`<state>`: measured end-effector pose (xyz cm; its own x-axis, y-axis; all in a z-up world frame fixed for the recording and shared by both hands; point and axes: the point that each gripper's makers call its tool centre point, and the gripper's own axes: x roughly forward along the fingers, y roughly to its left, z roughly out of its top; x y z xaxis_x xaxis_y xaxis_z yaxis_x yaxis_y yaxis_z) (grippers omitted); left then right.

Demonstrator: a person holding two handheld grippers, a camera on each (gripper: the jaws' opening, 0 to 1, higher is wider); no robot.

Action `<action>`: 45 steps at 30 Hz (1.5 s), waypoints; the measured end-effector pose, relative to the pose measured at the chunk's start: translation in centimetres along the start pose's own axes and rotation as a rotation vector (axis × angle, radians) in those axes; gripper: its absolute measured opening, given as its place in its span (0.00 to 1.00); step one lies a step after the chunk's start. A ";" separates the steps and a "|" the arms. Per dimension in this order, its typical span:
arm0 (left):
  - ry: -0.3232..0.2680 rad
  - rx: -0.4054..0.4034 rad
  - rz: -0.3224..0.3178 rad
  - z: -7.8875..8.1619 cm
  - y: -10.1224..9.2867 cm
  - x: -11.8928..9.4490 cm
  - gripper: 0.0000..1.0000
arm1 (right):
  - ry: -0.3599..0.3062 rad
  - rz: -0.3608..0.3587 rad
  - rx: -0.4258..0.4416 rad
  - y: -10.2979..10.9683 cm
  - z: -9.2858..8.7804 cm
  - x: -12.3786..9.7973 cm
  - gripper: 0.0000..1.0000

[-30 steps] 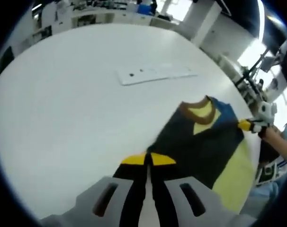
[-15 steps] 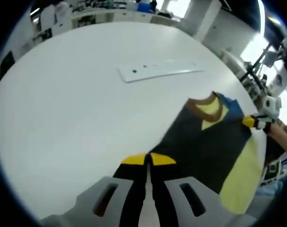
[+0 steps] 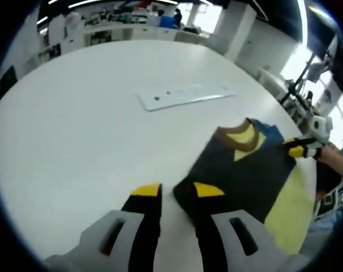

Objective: Fold the garment on the visible template until the final outline fits inside the template.

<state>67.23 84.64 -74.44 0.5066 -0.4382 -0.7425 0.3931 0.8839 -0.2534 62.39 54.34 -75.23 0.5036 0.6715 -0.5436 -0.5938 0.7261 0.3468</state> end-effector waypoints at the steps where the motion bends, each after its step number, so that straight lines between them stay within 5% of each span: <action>1: -0.016 0.012 -0.009 0.2 -0.2 -0.1 0.30 | -0.006 -0.002 -0.007 0.3 0.0 -0.4 0.34; 4: -0.052 0.039 -0.036 0.3 -1.0 -0.6 0.51 | -0.031 -0.008 -0.031 0.3 0.4 -0.5 0.65; 7: -0.058 0.065 -0.062 -0.1 -2.1 -1.1 0.57 | -0.038 -0.015 -0.073 0.4 0.4 -0.6 0.86; 20: -0.098 0.048 -0.111 -2.4 -4.1 -3.4 0.77 | -0.007 -0.012 -0.096 1.4 -0.4 -2.2 0.91; 37: -0.092 -0.001 -0.107 -8.6 -7.3 -7.8 0.73 | -0.006 -0.010 -0.080 3.0 -2.9 -6.3 0.86; 45: -0.105 -0.029 -0.086 -10.3 -8.2 -9.6 0.72 | -0.005 -0.011 -0.066 3.6 -4.7 -8.8 0.86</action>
<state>51.22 83.28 -71.65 0.5505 -0.5258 -0.6484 0.4169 0.8461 -0.3322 52.90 50.41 -72.79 0.5134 0.6642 -0.5434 -0.6282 0.7222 0.2893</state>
